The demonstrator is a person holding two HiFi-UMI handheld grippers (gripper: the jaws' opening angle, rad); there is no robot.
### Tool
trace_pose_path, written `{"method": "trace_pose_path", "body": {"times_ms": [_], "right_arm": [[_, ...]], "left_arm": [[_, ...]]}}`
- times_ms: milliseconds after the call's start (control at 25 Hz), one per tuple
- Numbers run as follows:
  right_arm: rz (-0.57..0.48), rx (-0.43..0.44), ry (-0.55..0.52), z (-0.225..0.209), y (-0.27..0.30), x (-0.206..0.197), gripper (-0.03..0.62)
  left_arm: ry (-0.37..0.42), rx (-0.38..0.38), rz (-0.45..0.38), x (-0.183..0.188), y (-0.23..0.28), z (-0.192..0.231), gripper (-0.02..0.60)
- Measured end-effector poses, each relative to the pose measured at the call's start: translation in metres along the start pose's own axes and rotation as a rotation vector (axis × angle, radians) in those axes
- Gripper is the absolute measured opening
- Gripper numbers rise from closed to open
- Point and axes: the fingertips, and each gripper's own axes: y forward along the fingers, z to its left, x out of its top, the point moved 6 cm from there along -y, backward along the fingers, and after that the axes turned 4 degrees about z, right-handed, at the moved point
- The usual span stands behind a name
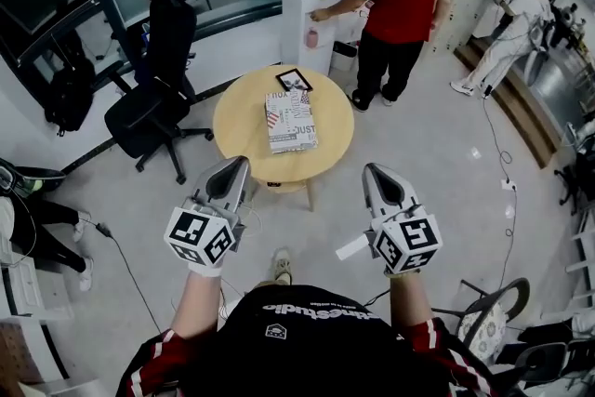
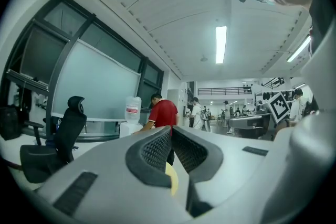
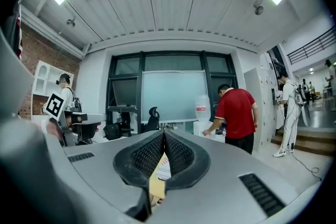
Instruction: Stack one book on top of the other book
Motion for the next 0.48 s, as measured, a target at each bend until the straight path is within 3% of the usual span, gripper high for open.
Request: {"method": "trace_pose_path", "body": {"times_ms": [160,480], "right_arm": [[-0.011,-0.020,-0.021,0.000,-0.013,0.001,0.029],[-0.023,-0.034,-0.021,0.002,-0.023,0.007,0.029]], "left_arm": [[0.057,0.040,-0.007,0.003,-0.016,-0.007,0.023],[0.064,0.072,-0.044,0.017,-0.036,-0.006,0.023]]}}
